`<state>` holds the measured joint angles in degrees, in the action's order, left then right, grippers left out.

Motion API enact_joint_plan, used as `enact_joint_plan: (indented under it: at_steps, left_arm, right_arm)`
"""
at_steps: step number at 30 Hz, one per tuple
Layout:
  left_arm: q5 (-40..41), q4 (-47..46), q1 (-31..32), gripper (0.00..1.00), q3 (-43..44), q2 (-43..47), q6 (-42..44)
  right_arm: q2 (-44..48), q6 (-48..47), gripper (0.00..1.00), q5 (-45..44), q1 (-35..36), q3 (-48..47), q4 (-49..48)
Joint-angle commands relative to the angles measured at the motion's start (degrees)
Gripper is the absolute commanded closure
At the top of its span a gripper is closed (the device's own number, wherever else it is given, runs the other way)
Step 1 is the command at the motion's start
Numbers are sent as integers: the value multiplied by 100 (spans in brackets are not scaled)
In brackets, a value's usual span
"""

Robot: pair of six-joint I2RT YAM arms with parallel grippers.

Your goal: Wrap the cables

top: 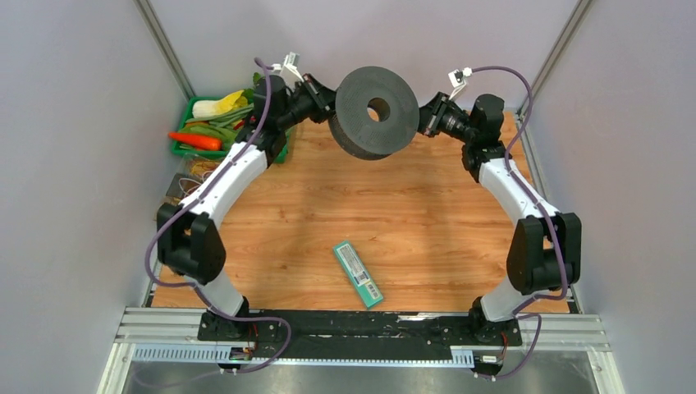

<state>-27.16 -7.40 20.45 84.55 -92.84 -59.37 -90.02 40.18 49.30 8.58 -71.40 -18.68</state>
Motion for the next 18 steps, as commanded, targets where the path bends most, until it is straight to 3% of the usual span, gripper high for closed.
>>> enact_joint_plan:
  at_steps: [1,9,18]
  left_arm:
    - [1239,-330,-67,100,746,-1005,-979]
    - [1669,-605,65,100,1932,-2843,-365]
    - [2064,-895,3,100,2109,-4066,14]
  right_arm:
    - [-541,842,100,-325,-5,-233,-830]
    - [-2878,1605,100,-307,-269,-1752,-1200]
    - [-4603,1783,100,-781,-269,-2844,-849]
